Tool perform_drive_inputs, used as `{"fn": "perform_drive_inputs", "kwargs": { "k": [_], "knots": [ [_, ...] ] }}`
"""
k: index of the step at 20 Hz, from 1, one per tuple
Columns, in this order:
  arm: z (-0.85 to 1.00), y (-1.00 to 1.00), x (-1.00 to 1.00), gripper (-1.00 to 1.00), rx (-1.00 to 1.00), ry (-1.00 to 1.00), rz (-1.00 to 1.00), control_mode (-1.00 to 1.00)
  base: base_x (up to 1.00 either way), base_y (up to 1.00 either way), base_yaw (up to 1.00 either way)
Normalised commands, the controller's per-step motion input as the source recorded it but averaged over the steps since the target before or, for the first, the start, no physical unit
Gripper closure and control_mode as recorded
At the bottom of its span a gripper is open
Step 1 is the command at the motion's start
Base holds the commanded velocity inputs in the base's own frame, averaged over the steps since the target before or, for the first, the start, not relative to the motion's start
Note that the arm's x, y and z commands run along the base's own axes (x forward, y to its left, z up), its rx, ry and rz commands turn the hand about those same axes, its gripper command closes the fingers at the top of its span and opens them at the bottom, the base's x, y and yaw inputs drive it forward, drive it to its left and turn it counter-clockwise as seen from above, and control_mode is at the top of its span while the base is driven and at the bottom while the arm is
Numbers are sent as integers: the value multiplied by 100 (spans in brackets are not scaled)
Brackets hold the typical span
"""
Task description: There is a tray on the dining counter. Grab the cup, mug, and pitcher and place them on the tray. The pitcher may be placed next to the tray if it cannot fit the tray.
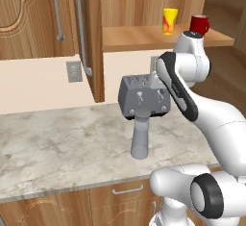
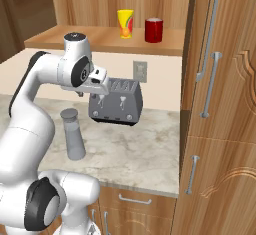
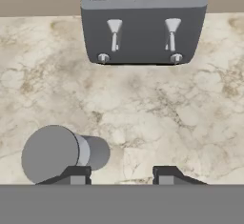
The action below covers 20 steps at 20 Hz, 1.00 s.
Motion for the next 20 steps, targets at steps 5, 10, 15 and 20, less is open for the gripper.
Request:
{"fn": "perform_drive_inputs", "kwargs": {
  "k": [5,10,15,20],
  "knots": [
    [1,0,0,-100,0,1,0,-100,0,0,0],
    [17,0,0,-100,0,-1,-1,-100,0,0,0],
    [33,0,-1,-100,0,-4,-8,-100,0,0,0],
    [25,0,-7,-100,6,-7,-15,-100,0,0,0]
  ]
}}
